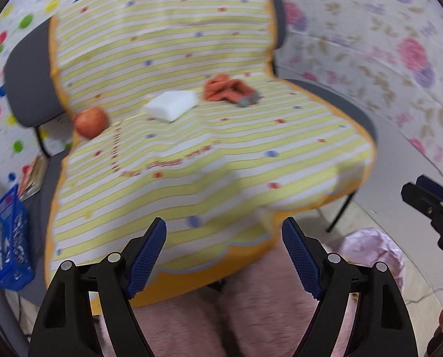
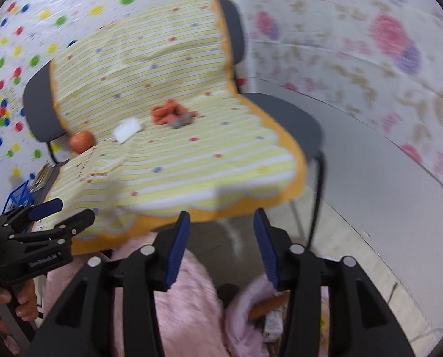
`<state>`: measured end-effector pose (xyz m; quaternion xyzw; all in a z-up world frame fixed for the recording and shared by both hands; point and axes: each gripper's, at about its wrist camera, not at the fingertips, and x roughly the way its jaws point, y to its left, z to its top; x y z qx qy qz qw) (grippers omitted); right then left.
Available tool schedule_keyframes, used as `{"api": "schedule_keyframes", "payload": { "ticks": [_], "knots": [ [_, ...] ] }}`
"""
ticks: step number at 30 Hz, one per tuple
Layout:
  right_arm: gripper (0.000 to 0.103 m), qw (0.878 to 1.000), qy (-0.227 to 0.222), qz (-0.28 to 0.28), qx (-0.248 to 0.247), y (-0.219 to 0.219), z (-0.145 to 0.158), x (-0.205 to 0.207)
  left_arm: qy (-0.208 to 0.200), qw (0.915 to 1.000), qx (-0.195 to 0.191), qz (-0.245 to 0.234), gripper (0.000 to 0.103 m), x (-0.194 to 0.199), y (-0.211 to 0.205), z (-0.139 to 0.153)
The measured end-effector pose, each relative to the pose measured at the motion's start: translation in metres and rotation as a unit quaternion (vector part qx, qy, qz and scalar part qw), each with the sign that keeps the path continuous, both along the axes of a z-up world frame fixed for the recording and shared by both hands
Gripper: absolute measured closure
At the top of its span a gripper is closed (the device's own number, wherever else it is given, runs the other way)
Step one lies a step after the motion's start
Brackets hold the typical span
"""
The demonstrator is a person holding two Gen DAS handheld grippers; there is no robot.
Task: Collect trash
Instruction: 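Move both open tools back over the chair mat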
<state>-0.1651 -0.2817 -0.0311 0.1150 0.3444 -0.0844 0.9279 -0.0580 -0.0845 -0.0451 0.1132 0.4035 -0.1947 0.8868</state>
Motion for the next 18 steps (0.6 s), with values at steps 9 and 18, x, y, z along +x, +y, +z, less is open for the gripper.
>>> {"api": "schedule_keyframes", "payload": {
  "ticks": [9,18],
  "knots": [
    [0.046,0.997,-0.016,0.068,-0.014,0.027,0.023,0.064,-0.006,0.9966,0.004,0.083,0.015,0.034,0.042,0.015],
    [0.039,0.996,-0.028,0.076,-0.034,0.024,0.041,0.109,-0.004,0.9934,0.0,0.115,0.014,0.084,0.054,0.024]
  ]
}}
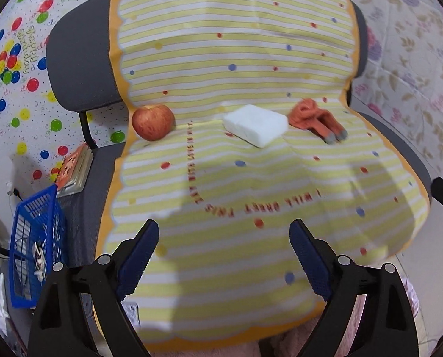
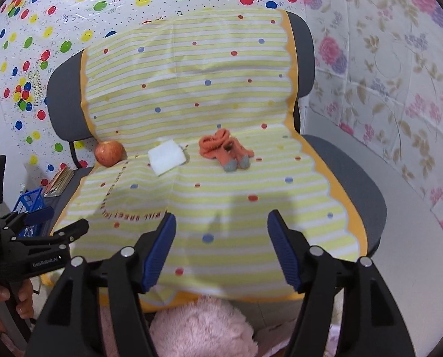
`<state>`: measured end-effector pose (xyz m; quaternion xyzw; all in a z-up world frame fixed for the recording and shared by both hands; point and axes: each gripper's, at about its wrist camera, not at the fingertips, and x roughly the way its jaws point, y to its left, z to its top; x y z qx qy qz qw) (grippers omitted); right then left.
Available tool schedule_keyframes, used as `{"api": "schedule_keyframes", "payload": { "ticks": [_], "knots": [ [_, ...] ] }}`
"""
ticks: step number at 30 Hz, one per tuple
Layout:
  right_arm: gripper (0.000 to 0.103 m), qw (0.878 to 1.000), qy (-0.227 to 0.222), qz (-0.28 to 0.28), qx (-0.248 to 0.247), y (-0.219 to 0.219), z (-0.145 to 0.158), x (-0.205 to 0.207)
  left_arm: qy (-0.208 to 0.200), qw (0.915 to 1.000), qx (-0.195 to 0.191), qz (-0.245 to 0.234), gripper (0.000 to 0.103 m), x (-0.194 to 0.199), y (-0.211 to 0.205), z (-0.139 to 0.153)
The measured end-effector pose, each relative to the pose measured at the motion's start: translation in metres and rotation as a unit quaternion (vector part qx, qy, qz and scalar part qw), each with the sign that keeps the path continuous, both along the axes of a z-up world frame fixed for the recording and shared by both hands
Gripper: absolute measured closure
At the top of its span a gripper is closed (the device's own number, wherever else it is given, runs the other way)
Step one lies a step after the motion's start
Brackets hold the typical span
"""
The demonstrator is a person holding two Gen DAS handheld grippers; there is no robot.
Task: Collect trash
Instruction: 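Move both open tools back over the chair mat, then close the left tool on the white sponge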
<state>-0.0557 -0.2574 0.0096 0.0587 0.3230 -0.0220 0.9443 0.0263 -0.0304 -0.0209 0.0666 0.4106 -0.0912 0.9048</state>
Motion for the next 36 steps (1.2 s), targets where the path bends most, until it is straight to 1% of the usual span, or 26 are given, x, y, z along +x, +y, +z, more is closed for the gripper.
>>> {"api": "schedule_keyframes", "payload": {
  "ticks": [5,7,12,14,17,22,24,27,29,32,36],
  "knots": [
    [0.037,1.0,-0.002,-0.012,-0.013,-0.011,0.002,0.03,0.011,0.9999,-0.001,-0.002,0.014,0.036,-0.009,-0.001],
    [0.036,1.0,0.002,-0.01,-0.008,-0.018,0.001,0.047,0.013,0.9999,-0.001,-0.005,0.014,0.049,-0.016,-0.003],
    [0.036,1.0,0.011,-0.013,0.006,-0.033,-0.008,0.083,0.033,0.9991,-0.02,-0.015,0.014,0.087,-0.042,-0.013],
    [0.036,1.0,0.014,-0.014,0.002,-0.034,-0.012,0.092,0.04,0.9989,-0.018,-0.015,0.014,0.099,-0.052,-0.018],
    [0.036,1.0,0.02,-0.016,-0.007,-0.037,-0.017,0.105,0.05,0.9984,-0.024,-0.009,0.013,0.119,-0.065,-0.025],
    [0.033,1.0,0.018,-0.022,0.006,-0.048,-0.023,0.114,0.05,0.9983,-0.027,0.013,0.013,0.15,-0.087,-0.032],
    [0.032,0.999,0.018,-0.026,0.015,-0.055,-0.025,0.115,0.048,0.9979,-0.038,0.019,0.013,0.161,-0.095,-0.036],
    [0.032,0.999,0.021,-0.031,0.017,-0.061,-0.028,0.116,0.048,0.9979,-0.033,0.029,0.013,0.174,-0.107,-0.043],
    [0.032,0.999,0.024,-0.034,0.017,-0.065,-0.031,0.117,0.041,0.9985,-0.02,0.03,0.013,0.18,-0.116,-0.047],
    [0.032,0.999,0.031,-0.037,0.02,-0.069,-0.035,0.12,0.049,0.9979,-0.011,0.04,0.013,0.191,-0.117,-0.055],
    [0.032,0.999,0.034,-0.034,0.017,-0.067,-0.037,0.122,0.071,0.9958,-0.034,0.047,0.013,0.201,-0.104,-0.063]
  ]
}}
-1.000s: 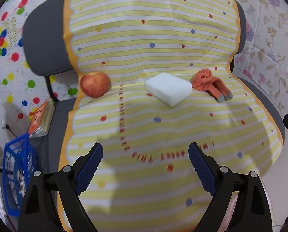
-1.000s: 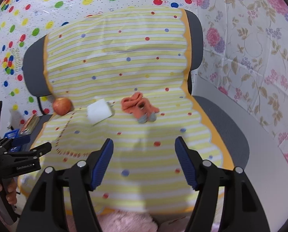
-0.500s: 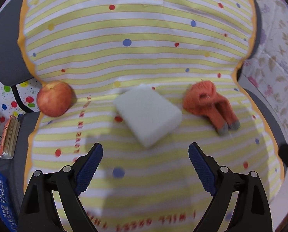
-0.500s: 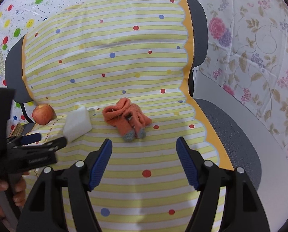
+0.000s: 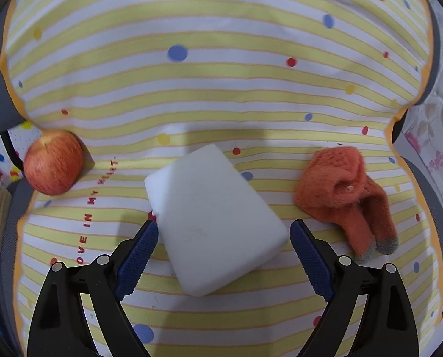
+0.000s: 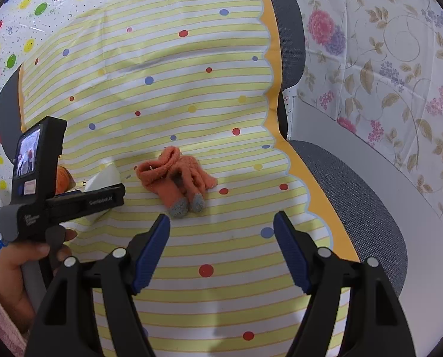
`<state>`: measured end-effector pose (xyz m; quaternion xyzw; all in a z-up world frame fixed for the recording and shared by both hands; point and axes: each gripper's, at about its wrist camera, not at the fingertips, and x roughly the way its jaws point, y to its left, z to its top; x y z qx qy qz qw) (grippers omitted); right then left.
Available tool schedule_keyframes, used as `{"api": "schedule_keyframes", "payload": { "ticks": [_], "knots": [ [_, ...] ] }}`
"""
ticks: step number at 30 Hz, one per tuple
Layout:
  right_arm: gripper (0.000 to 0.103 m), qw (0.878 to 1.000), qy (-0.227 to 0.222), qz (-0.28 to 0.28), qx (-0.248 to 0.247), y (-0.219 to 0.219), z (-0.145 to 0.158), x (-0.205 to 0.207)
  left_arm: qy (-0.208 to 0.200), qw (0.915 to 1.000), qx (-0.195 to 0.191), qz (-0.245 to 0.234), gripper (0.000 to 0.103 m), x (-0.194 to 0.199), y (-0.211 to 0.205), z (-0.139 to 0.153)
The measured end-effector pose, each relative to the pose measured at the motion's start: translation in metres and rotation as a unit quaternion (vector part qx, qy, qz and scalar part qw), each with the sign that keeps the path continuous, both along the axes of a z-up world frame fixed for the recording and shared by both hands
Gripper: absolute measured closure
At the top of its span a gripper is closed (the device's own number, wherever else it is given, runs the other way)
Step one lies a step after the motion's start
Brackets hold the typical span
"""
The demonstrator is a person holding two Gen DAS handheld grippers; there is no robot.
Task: Collect trash
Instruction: 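Close the left tool on the white sponge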
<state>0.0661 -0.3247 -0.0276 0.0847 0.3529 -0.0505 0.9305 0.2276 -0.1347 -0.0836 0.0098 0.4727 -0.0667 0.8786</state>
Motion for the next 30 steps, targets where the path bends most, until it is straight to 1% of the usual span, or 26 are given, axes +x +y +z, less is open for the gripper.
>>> {"api": "schedule_keyframes", "payload": {
  "ticks": [5,8,13,15,16,18,20,23,25,26,27,29,30],
  "knots": [
    [0.032,1.0,0.002,0.002,-0.001,0.003,-0.001,-0.002,0.002,0.9999,-0.009,0.011,0.014,-0.008,0.029,-0.004],
    [0.032,1.0,0.002,0.005,0.0,0.006,-0.003,-0.002,0.002,0.9997,-0.023,0.012,0.014,-0.012,0.043,-0.007],
    [0.032,1.0,0.008,0.011,0.001,0.013,-0.007,0.003,-0.007,0.9997,-0.022,0.004,0.015,-0.011,0.042,-0.006],
    [0.032,1.0,0.007,0.015,0.001,0.016,-0.006,0.004,-0.012,0.9999,-0.012,-0.004,0.016,-0.008,0.036,-0.004],
    [0.032,1.0,0.007,0.016,0.001,0.016,-0.005,0.005,-0.013,0.9999,-0.008,-0.007,0.017,-0.007,0.034,-0.004],
    [0.032,1.0,0.007,0.017,-0.002,0.018,-0.004,0.006,-0.008,0.9999,-0.006,-0.012,0.032,-0.004,0.034,-0.005],
    [0.032,1.0,0.008,0.016,-0.003,0.018,-0.004,0.005,-0.004,0.9999,-0.012,-0.011,0.034,-0.001,0.038,-0.005],
    [0.032,1.0,0.012,0.018,-0.002,0.017,-0.006,0.006,-0.007,0.9998,-0.011,-0.017,0.036,-0.001,0.041,-0.004],
    [0.032,1.0,0.017,0.02,0.0,0.018,-0.008,0.008,-0.018,0.9994,-0.015,-0.026,0.037,-0.009,0.043,0.003],
    [0.032,1.0,0.018,0.021,0.001,0.019,-0.009,0.009,-0.031,0.9987,-0.016,-0.036,0.038,-0.017,0.043,0.009],
    [0.033,1.0,0.018,0.022,0.001,0.02,-0.009,0.01,-0.041,0.998,-0.014,-0.045,0.038,-0.023,0.042,0.014],
    [0.041,0.999,0.021,0.028,0.004,0.022,-0.012,0.013,-0.057,0.9964,-0.007,-0.062,0.038,-0.037,0.04,0.021],
    [0.049,0.999,0.022,0.032,0.006,0.023,-0.013,0.015,-0.062,0.9957,-0.008,-0.068,0.038,-0.044,0.041,0.025]
  ]
}}
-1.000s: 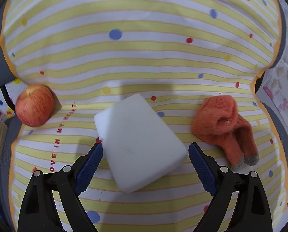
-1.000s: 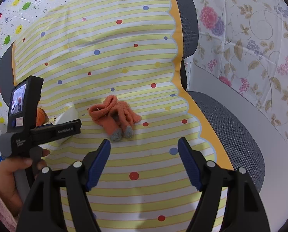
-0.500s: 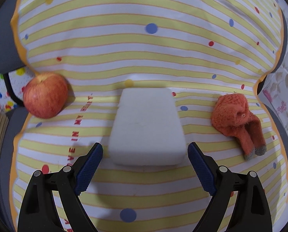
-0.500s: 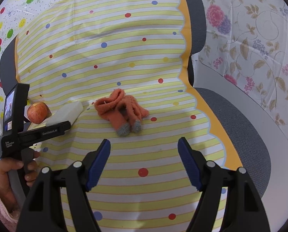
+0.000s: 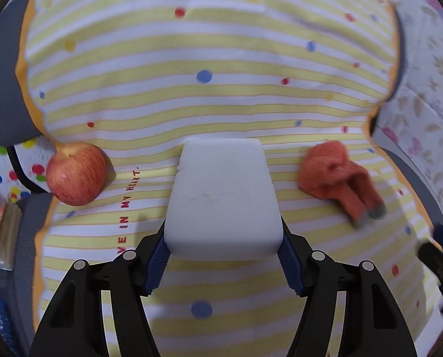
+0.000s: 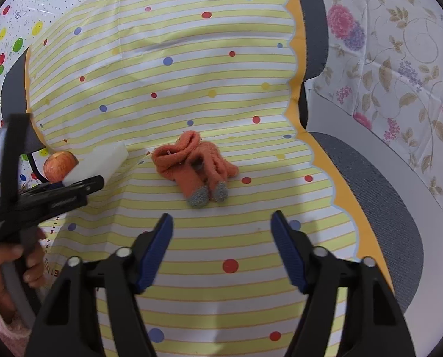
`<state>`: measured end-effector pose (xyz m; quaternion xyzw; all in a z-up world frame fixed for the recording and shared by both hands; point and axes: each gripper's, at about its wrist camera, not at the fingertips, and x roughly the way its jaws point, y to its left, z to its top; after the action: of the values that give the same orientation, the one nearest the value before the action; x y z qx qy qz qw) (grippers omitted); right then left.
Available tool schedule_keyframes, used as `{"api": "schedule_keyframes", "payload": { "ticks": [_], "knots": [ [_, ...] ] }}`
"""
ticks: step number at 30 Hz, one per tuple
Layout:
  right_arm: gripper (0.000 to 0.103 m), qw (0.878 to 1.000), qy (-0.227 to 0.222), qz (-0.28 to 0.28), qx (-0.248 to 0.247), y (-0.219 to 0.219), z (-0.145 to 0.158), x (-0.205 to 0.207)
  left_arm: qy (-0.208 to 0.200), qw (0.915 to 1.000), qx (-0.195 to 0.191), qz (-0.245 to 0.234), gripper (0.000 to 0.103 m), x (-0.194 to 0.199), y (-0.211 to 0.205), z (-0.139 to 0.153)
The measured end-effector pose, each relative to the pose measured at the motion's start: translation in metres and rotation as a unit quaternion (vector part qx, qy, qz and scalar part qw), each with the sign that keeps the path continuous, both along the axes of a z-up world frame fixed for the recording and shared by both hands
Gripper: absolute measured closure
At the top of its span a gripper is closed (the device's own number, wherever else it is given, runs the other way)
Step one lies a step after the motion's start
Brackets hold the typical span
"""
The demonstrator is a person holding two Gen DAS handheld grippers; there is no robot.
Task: Collect trash
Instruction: 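Grasp the orange glove with the right tool while the left tool holds the sponge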
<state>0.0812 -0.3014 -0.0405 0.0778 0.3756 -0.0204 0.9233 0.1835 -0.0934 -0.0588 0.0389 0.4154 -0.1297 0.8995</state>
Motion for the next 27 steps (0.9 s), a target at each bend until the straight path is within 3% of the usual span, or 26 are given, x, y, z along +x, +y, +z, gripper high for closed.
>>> {"api": "schedule_keyframes", "payload": {
  "ticks": [3,11,19,23,24,25,27],
  "knots": [
    [0.06,1.0,0.011,0.019,0.0,0.004,-0.006,0.014,-0.005,0.9999,-0.006,-0.01,0.038,-0.014,0.004,0.007],
    [0.06,0.998,0.014,0.054,-0.029,0.013,-0.011,0.07,-0.014,0.9998,-0.016,-0.006,0.038,-0.01,0.017,0.015],
    [0.06,0.998,0.034,0.053,-0.003,0.004,-0.025,0.123,0.0,0.9999,-0.015,-0.002,0.038,0.006,0.018,0.005],
    [0.062,0.997,0.039,0.061,-0.009,0.011,-0.031,0.13,0.01,0.9998,-0.018,-0.005,0.038,0.008,0.017,-0.001],
    [0.07,0.997,0.04,0.064,-0.009,0.014,-0.031,0.129,0.01,0.9998,-0.018,-0.005,0.038,0.007,0.017,-0.001],
    [0.086,0.997,0.04,0.071,-0.005,0.015,-0.03,0.127,0.011,0.9998,-0.018,-0.006,0.038,0.006,0.016,-0.001],
    [0.091,0.996,0.029,0.086,-0.009,0.021,-0.022,0.117,0.011,0.9997,-0.02,-0.008,0.038,0.003,0.018,0.0]
  ]
}}
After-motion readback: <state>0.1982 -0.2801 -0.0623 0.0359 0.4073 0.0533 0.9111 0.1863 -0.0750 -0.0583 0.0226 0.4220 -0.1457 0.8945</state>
